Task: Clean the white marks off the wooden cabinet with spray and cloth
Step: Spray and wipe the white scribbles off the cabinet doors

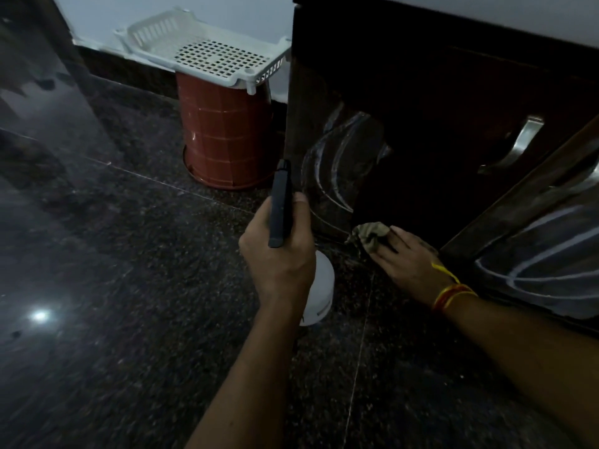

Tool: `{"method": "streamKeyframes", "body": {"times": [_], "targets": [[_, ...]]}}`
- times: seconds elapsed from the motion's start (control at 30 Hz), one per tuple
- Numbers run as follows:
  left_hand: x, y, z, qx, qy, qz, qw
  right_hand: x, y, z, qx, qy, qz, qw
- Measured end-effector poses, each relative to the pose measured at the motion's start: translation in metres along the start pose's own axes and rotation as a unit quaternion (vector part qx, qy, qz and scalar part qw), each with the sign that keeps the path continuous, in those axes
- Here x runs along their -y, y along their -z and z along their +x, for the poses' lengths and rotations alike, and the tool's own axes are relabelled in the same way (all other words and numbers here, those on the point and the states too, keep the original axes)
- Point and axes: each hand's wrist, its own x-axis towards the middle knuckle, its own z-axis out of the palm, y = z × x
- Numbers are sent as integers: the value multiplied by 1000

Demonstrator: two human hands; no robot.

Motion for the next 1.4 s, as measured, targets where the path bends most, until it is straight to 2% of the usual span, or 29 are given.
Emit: {"method": "streamKeyframes", "body": {"times": [0.13, 0.23, 0.33, 0.4, 0.5, 0.57, 0.8, 1.0, 1.13, 1.27, 1.4], "targets": [[2, 1, -3, 21, -14, 20, 999, 22, 11, 38, 8, 82, -41, 996], [6, 2, -3, 21, -15, 32, 999, 17, 21, 39, 74, 70, -4, 995], [6, -5, -4, 16, -6, 14, 1000, 3, 6, 8, 2, 37, -18, 999], [3, -14, -8, 21, -4, 3, 1000, -3, -8, -20, -11, 13, -33, 999], [-2, -25, -16, 38, -9, -10, 999, -12, -14, -51, -6, -9, 6, 1000], [-4, -29, -21, 50, -8, -11, 999, -18, -16, -58, -35, -30, 10, 999], [-5, -33, -26, 51, -3, -18, 999, -54, 27, -15, -192, -160, 33, 968], [-3, -28, -22, 49, -3, -14, 999, -77, 73, 16, -242, -267, 54, 931], [1, -19, -16, 42, -12, 7, 999, -74, 79, 30, -221, -253, 56, 940], [1, -11, -12, 42, -21, 20, 999, -63, 73, 45, -207, -184, 47, 960], [3, -3, -7, 45, -29, 32, 998, -38, 67, 52, -154, -123, 33, 980]]}}
